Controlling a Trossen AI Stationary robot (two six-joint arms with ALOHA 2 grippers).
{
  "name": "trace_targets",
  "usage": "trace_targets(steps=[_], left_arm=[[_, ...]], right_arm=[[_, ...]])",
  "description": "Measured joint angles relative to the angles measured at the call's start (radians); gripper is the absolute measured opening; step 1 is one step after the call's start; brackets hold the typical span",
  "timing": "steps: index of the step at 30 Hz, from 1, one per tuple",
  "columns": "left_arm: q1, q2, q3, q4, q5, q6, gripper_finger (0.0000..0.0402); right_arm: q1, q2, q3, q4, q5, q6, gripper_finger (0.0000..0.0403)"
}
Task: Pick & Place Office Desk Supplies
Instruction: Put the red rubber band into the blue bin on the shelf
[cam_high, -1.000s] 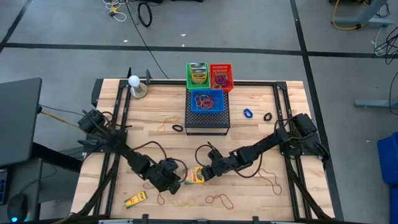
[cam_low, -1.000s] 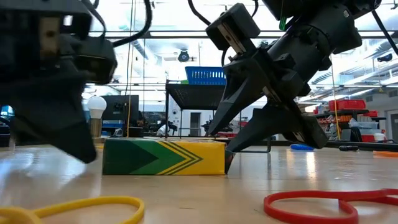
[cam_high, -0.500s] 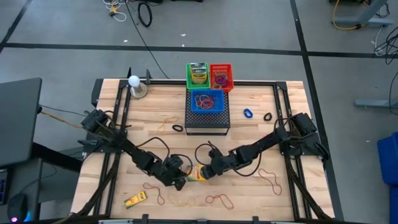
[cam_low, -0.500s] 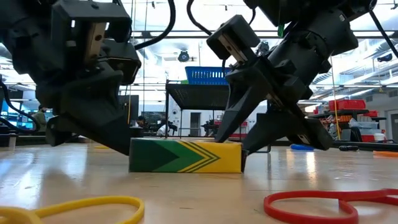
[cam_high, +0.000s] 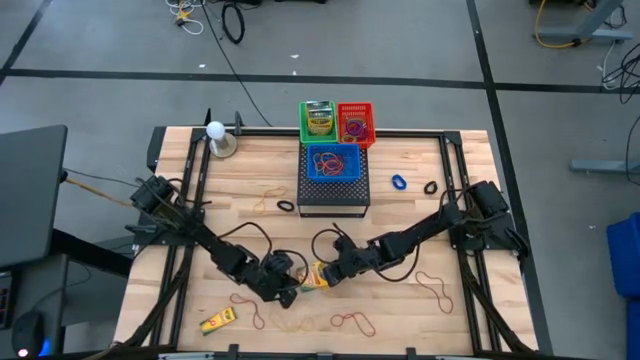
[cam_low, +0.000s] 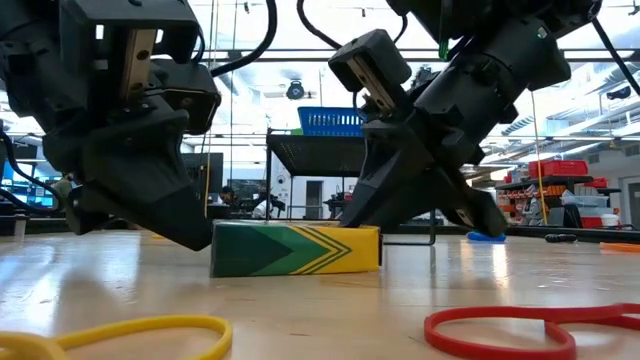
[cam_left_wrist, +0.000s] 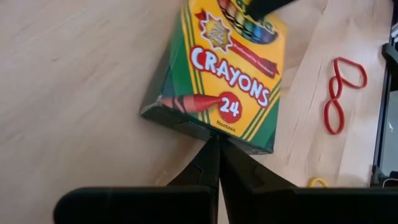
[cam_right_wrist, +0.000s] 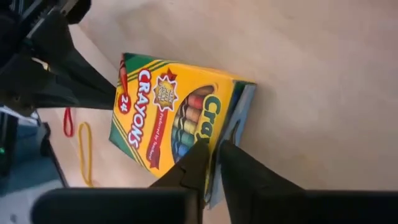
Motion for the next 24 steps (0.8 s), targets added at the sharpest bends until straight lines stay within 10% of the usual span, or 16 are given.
trace_targets(steps=[12, 24], left_arm=[[0.001, -0.013, 0.000, -0.001, 0.026, 0.056, 0.0075], [0.001, -0.106, 0.000, -0.117, 0.062, 0.200, 0.0119]], right_arm=[[0.003, -0.057, 0.000, -0.069, 0.035, -0.267, 0.0002], [0.008, -0.241, 0.062, -0.468, 0.295, -0.546, 0.0001]])
